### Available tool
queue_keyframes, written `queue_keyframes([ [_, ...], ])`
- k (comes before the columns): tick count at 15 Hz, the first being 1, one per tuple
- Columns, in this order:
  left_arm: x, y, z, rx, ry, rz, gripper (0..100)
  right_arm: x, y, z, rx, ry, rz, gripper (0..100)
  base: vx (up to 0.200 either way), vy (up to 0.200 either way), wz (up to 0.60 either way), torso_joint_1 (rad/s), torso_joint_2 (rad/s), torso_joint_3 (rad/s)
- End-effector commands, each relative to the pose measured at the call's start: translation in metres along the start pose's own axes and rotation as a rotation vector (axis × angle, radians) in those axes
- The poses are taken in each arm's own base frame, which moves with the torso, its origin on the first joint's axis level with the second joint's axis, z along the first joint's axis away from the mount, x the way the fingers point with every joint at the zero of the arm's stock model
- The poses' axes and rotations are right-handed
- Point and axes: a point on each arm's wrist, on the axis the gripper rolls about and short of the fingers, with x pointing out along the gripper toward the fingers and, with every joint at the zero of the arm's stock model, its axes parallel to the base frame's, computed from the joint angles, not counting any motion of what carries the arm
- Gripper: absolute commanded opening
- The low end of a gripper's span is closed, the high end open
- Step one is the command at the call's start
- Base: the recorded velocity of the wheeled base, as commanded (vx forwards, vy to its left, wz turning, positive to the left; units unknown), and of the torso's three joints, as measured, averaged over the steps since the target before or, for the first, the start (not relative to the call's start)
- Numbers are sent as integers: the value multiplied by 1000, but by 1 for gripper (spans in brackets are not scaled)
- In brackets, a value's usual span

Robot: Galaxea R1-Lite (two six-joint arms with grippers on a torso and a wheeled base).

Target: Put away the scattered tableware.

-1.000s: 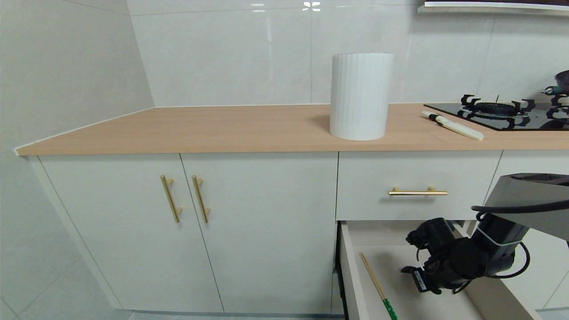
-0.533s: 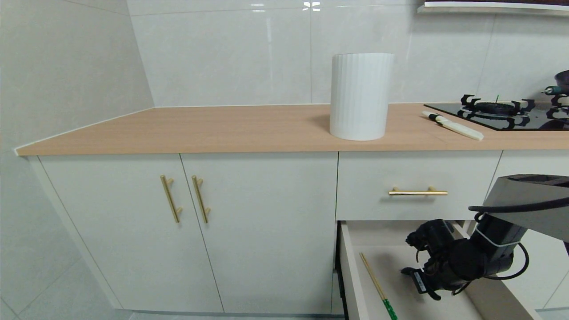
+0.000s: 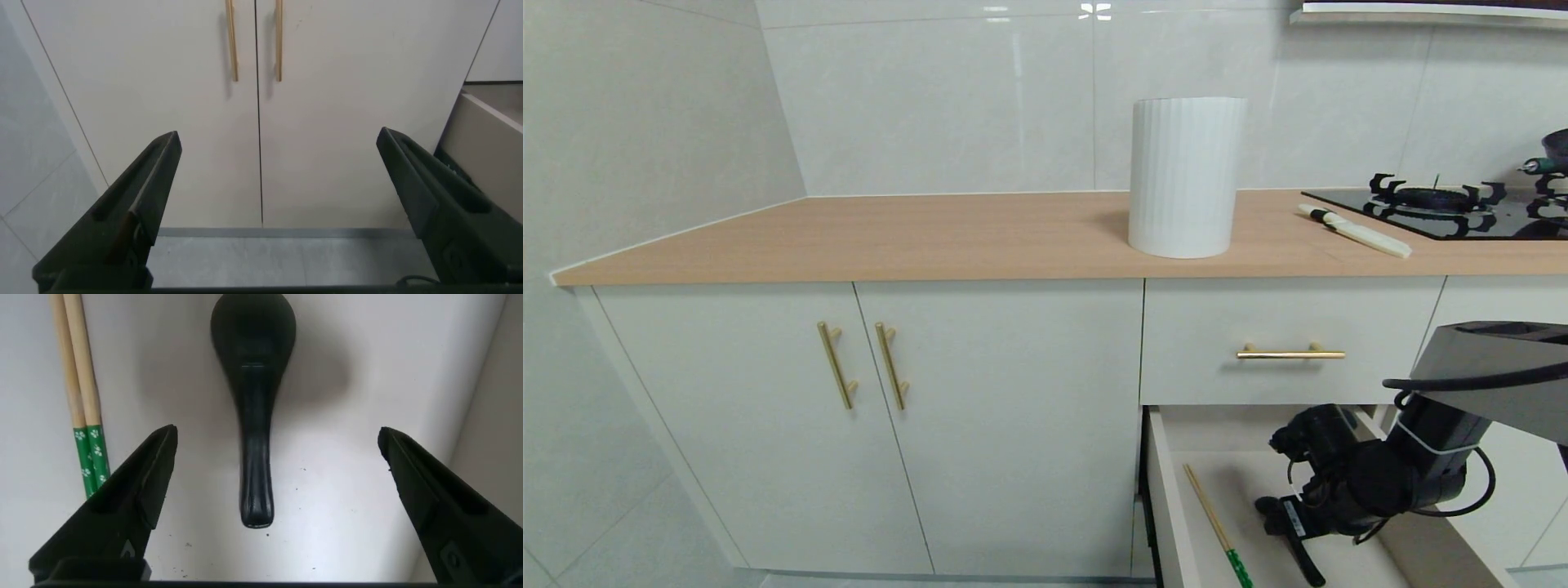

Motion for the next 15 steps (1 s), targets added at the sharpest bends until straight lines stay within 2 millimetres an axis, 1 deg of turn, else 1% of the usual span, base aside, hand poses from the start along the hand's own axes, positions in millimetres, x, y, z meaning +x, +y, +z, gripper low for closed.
queue_keyframes([
  [1,0,0,0,0,-1,0,100,-3,0,2,7,-12,-1,100,0,0,0,0,0,0],
  [2,0,0,0,1,-1,0,100,-8,-1,4,13,-24,-1,100,0,0,0,0,0,0],
  [4,0,0,0,3,-1,0,100,-27,-5,9,46,-69,-2,100,0,0,0,0,0,0],
  [5,0,0,0,6,-1,0,100,-31,-6,10,47,-78,-1,100,0,0,0,0,0,0],
  [6,0,0,0,1,-1,0,100,-39,-7,11,49,-95,-1,100,0,0,0,0,0,0],
  [7,0,0,0,6,-1,0,100,-61,-9,15,55,-150,1,100,0,0,0,0,0,0],
  [8,0,0,0,0,-1,0,100,-76,-10,16,58,-183,4,100,0,0,0,0,0,0],
  [9,0,0,0,0,-1,0,100,-84,-11,16,59,-203,7,100,0,0,0,0,0,0],
  [10,0,0,0,1,-1,0,100,-102,-12,18,63,-247,11,100,0,0,0,0,0,0],
  [11,0,0,0,0,-1,0,100,-124,-11,17,58,-303,20,100,0,0,0,0,0,0],
  [12,0,0,0,0,-1,0,100,-143,-10,14,50,-349,31,100,-200,0,0,-2,-2,7],
  [13,0,0,0,0,-1,0,100,-155,-8,11,40,-377,40,100,-200,0,0,12,-2,-7],
  [15,0,0,0,0,-1,0,100,-173,-1,5,17,-419,61,100,-200,0,0,0,2,0],
])
